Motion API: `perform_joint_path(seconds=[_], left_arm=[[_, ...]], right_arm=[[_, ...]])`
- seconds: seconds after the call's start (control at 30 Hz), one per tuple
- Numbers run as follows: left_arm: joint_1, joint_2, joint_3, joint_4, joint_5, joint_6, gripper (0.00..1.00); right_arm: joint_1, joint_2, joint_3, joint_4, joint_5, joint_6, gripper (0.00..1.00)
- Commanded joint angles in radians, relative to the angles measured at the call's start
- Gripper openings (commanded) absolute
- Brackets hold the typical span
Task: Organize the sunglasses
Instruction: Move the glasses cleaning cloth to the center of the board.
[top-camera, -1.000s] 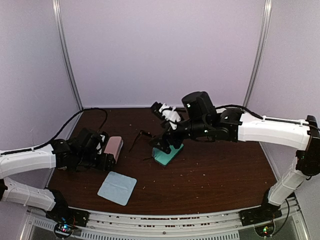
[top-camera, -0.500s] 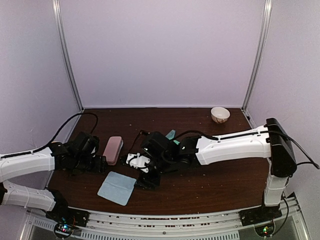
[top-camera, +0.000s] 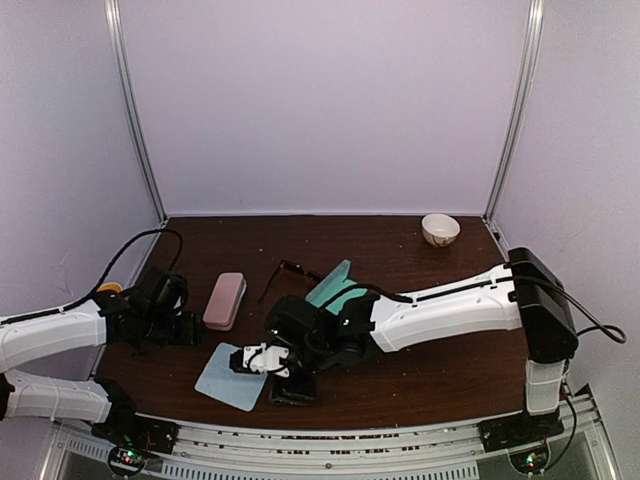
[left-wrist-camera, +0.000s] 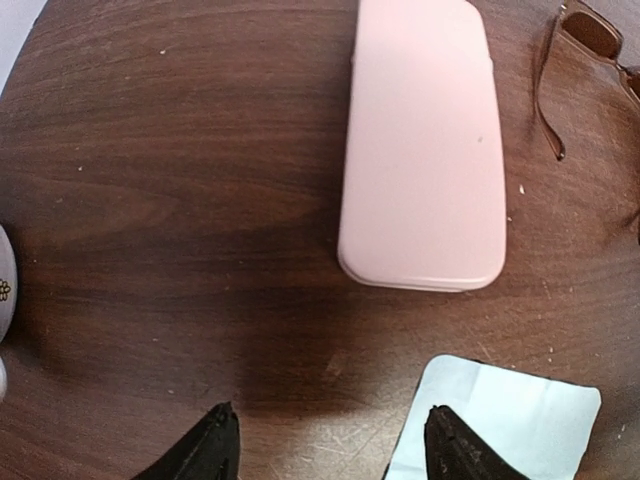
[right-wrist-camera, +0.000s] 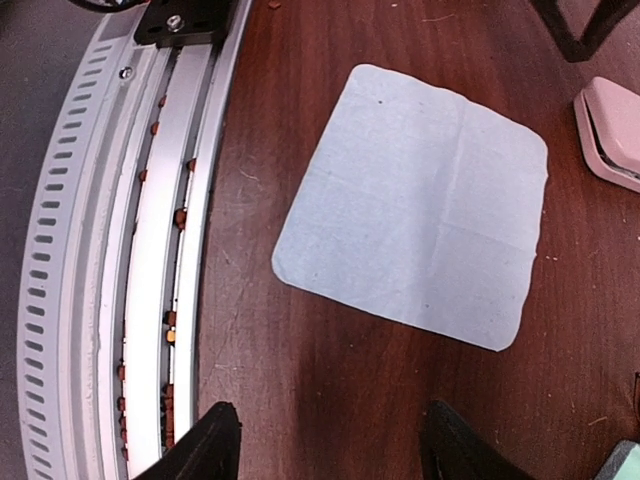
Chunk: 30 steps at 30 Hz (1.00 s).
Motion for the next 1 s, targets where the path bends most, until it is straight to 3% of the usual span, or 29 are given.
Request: perform_joint_path(seconds=[0.0,0.3,0.47,0.97], left_arm=[[0.032,-0.022,-0.021,0.048,0.001,-0.015,0.66],[0.057,-0.020,-0.027,0.073,0.008,-0.006,0.65],[0.063,-0.023,-0.030,0.080,0.011,0.008,0.64],[0.071,-0.025,-0.043,0.097,0.017,0.019,0.63]], right_arm=[[0.029,0.042,0.047,0.026,-0.005,-0.075,0.62],[0.042,0.139,0.147,0.050,-0.034,-0.153,0.60],[0.082,0.263,0.295,-0.053,0.033,-0.176,0.58],[0.095,0.287,0.297,-0.031,0.045,-0.169,0.58]])
